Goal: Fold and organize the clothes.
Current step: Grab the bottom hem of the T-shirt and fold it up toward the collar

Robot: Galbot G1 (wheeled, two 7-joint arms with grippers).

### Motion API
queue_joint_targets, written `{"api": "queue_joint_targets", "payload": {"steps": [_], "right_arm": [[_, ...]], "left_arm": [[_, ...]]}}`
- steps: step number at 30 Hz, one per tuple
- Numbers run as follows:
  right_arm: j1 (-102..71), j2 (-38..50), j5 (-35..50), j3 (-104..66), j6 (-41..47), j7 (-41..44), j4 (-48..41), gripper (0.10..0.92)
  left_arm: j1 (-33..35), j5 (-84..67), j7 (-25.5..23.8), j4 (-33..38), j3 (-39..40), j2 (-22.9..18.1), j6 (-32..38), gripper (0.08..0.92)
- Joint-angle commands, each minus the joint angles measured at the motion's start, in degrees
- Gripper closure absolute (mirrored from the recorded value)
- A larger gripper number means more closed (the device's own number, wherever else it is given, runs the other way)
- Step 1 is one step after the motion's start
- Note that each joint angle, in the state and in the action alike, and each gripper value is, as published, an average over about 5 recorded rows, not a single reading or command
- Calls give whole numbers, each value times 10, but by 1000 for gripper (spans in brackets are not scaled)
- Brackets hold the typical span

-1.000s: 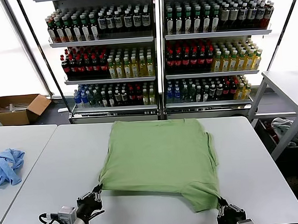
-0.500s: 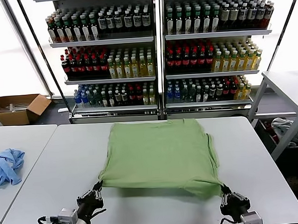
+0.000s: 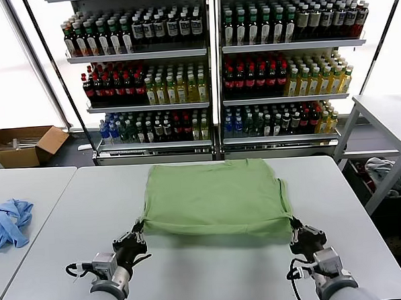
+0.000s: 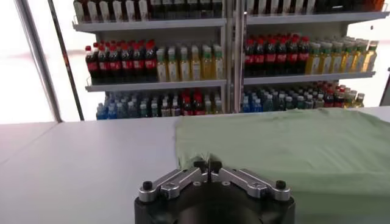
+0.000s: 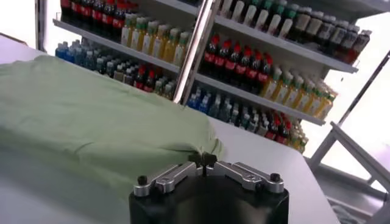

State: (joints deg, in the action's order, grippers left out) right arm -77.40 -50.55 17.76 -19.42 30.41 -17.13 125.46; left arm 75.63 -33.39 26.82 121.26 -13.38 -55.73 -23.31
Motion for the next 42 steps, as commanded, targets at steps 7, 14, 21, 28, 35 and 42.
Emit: {"api": "queue_joint_targets", "payload": {"steps": [7,14,21,28,35,42], "right_arm": [[151,-5,-35,70,-30,51,-129,919],[193,-21,-53,93,-55,64,-206,919],[210,-32,-62,104,-70,72,-240,919],[212,-40,-74,110,-78,75,-255,919],[212,-43,-79,113,-79,75,-266,919],[212,-49,-81,115,-76,68,-272,913]], "left_arm": [[-124,29,6,-101,57,-31,-15,917],[-136,44,7,-135,60,-42,-11,917],[-139,57,5,-158,62,-46,-7,916],[-139,70,3,-173,61,-46,-4,915],[-151,70,1,-185,67,-48,3,914],[-163,73,-6,-184,78,-51,9,914]]}}
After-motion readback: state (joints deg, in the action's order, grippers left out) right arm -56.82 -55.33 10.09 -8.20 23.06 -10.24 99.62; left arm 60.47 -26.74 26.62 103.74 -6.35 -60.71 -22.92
